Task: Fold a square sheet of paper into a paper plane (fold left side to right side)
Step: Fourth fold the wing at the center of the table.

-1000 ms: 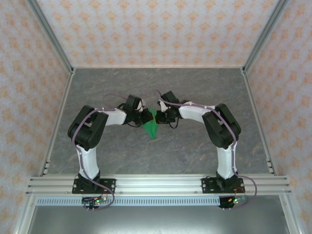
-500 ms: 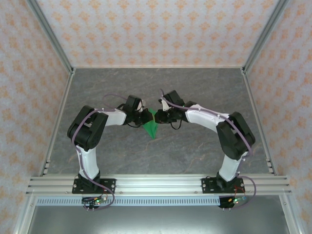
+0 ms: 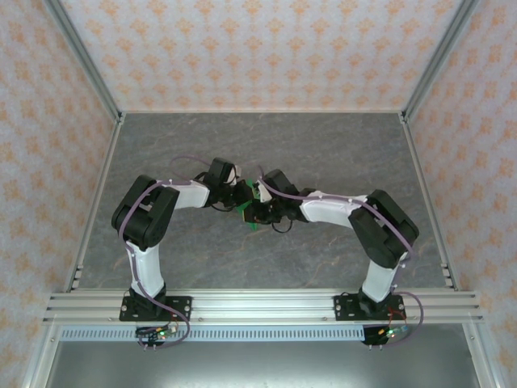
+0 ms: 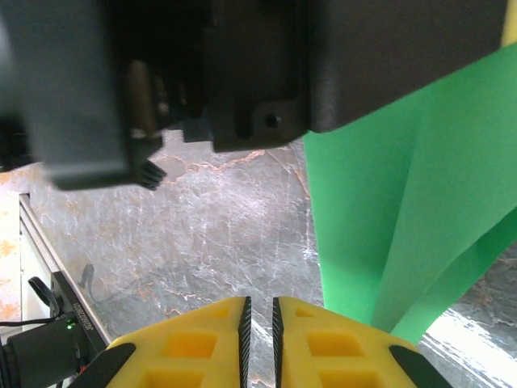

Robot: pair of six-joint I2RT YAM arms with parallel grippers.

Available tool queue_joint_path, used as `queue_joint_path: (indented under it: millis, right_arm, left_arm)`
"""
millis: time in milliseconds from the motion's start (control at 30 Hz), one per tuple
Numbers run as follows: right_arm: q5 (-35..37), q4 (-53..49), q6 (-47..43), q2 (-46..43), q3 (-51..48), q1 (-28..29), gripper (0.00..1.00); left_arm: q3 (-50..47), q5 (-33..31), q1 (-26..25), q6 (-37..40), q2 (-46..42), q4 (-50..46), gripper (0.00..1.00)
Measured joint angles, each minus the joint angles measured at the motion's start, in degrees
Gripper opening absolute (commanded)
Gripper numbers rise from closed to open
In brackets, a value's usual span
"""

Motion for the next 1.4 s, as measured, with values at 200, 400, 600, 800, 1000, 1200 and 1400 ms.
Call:
queue_joint_path:
  millis: [200, 400, 600, 800, 1000, 1200, 1400]
  right_arm:
    - [0.5, -0.7, -0.1, 2.6, 0.0, 0.0, 0.19]
    - [1.3, -1.5, -0.5, 2.9, 0.0, 0.0, 0.19]
    - [1.3, -1.5, -0.7, 3.0, 0.1, 0.0, 0.19]
    - [1.3, -1.5, -0.7, 3.6, 0.1, 0.0, 0.19]
    - [1.2, -1.2, -0.7, 4.2, 0.1, 0.0, 0.19]
    - [0.9, -0.8, -0.4, 4.2, 0.1, 0.0, 0.19]
    - [0.8, 0.0, 0.2, 4.6, 0.1, 0.0, 0.19]
  left_arm:
    - [0.0, 0.0, 0.0, 0.0, 0.0, 0.0, 0.12]
    - [0.0, 0.0, 0.0, 0.4, 0.0, 0.0, 0.12]
    - [0.0, 0.0, 0.0, 0.4, 0.0, 0.0, 0.12]
    - [0.0, 0.0, 0.0, 0.4, 0.0, 0.0, 0.12]
    - [0.0, 0.0, 0.0, 0.4, 0.0, 0.0, 0.12]
    - [0.0, 0.0, 0.0, 0.4, 0.0, 0.0, 0.12]
    - [0.0, 0.0, 0.0, 0.4, 0.0, 0.0, 0.12]
